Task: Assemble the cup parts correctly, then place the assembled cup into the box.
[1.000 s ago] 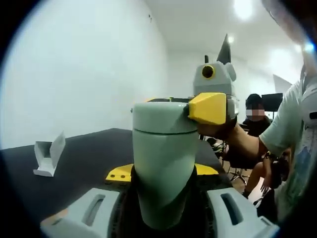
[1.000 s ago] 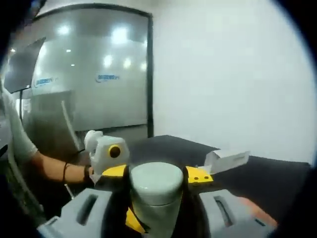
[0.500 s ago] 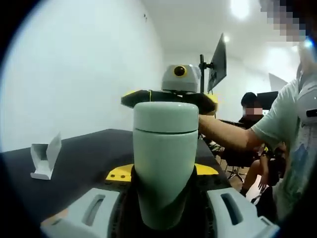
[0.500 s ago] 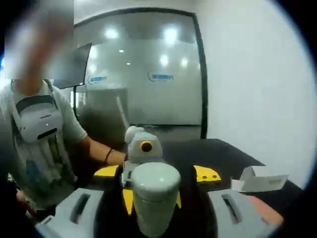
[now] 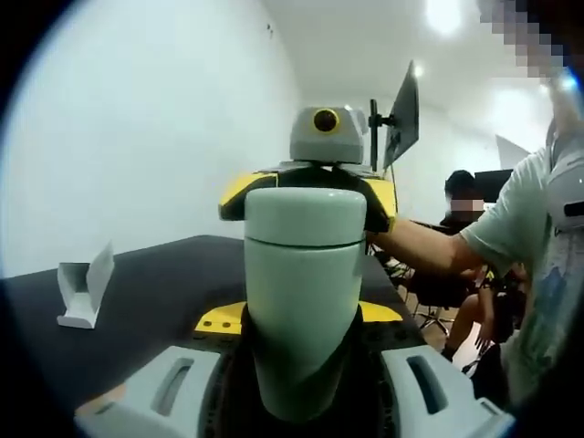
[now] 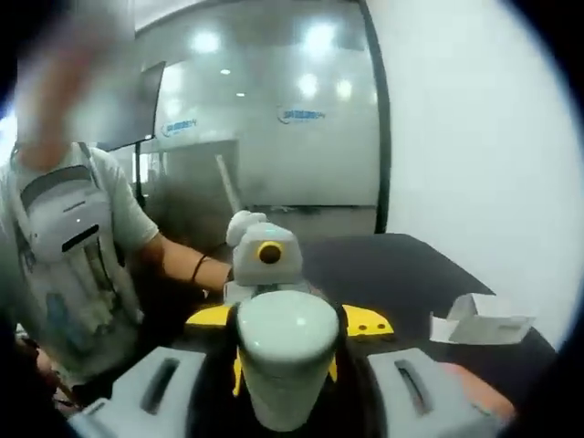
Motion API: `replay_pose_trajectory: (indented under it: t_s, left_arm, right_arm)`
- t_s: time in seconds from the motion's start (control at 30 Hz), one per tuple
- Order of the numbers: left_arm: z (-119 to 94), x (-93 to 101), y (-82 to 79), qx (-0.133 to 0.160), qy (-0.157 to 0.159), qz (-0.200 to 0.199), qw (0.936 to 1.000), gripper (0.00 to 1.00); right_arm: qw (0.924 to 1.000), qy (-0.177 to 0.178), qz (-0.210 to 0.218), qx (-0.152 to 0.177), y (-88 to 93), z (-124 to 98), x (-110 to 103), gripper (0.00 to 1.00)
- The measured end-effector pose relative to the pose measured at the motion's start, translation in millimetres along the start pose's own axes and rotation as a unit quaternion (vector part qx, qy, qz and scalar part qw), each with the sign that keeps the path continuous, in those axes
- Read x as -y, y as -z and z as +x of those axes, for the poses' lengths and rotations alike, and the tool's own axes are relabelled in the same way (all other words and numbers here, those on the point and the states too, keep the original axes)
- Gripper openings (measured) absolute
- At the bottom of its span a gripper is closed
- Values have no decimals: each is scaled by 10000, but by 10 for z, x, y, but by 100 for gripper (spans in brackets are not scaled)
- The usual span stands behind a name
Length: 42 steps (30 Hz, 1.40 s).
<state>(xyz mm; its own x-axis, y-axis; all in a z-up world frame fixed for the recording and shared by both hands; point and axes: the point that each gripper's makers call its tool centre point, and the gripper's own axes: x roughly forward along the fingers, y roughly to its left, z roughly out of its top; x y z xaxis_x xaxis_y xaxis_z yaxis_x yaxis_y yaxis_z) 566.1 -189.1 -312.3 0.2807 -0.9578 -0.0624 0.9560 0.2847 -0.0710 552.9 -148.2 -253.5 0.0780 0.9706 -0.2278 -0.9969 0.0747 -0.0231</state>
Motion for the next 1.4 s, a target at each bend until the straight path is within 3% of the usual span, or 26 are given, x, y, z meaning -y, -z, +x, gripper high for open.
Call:
replay_pose_trajectory:
  t_s: [0.17, 0.4, 0.57, 0.6, 0.63, 0.73, 0.8, 0.87, 0.93, 0.97, 1.0, 1.03, 1.1, 1.23, 1.3, 1.4]
  left_arm:
    - [-5, -6, -2, 3, -32, 1, 10000, 39]
    - [-4, -19, -7, -17, -101, 2, 9999, 38]
    - [-4, -44, -4, -44, -180, 13, 9998, 38]
    - [-11, -37, -2, -45, -171, 36, 9998, 38]
    - [-11, -41, -4, -30, -194, 35, 9998, 38]
    - [-21, -48, -6, 28, -180, 39, 9998, 38]
    - [-25, -51, -10, 45, -127, 46, 9999, 38]
    - [-32, -36, -6, 68, -84, 35, 9999, 39]
    - [-24, -26, -14, 76, -73, 18, 9999, 39]
    - [-23, -23, -14, 65, -60, 28, 10000, 39]
    - [-19, -23, -15, 56, -55, 29, 10000, 39]
    - [-14, -21, -15, 48, -45, 37, 10000, 39]
    - [-7, -16, -14, 37, -28, 55, 10000, 39]
    - [-8, -28, -11, 12, -28, 28, 10000, 39]
    - [-6, -28, -12, 23, -13, 6, 10000, 39]
    - [-17, -37, -11, 34, -59, -46, 10000, 39]
  right_arm:
    - [9971, 740, 157, 88, -21, -15, 42, 41]
    - [9840, 1708, 432, 249, -32, -71, 106, 40]
    - [9748, 2150, 491, 337, -35, -102, 123, 39]
    - [9757, 2122, 414, 361, -34, -92, 88, 39]
    - [9715, 2279, 485, 434, -41, -109, 118, 39]
    - [9735, 2179, 416, 562, -49, -115, 119, 40]
    - [9797, 1888, 182, 646, -72, -97, 77, 41]
    - [9885, 1276, 194, 786, -93, -104, -2, 45]
    - [9884, 835, 134, 1265, -239, -181, -5, 49]
    - [9897, 552, 13, 1320, -263, -218, -21, 46]
    - [9913, 134, -34, 1311, -273, -243, -62, 46]
    - [9919, -36, -23, 1273, -268, -248, -70, 47]
    - [9944, -494, 85, 928, -194, -229, -68, 48]
    - [9972, -405, -87, 629, -126, -105, 80, 44]
    - [9967, -677, 81, 448, -66, -40, -16, 41]
    - [9975, -497, 148, 479, -40, 25, -24, 40]
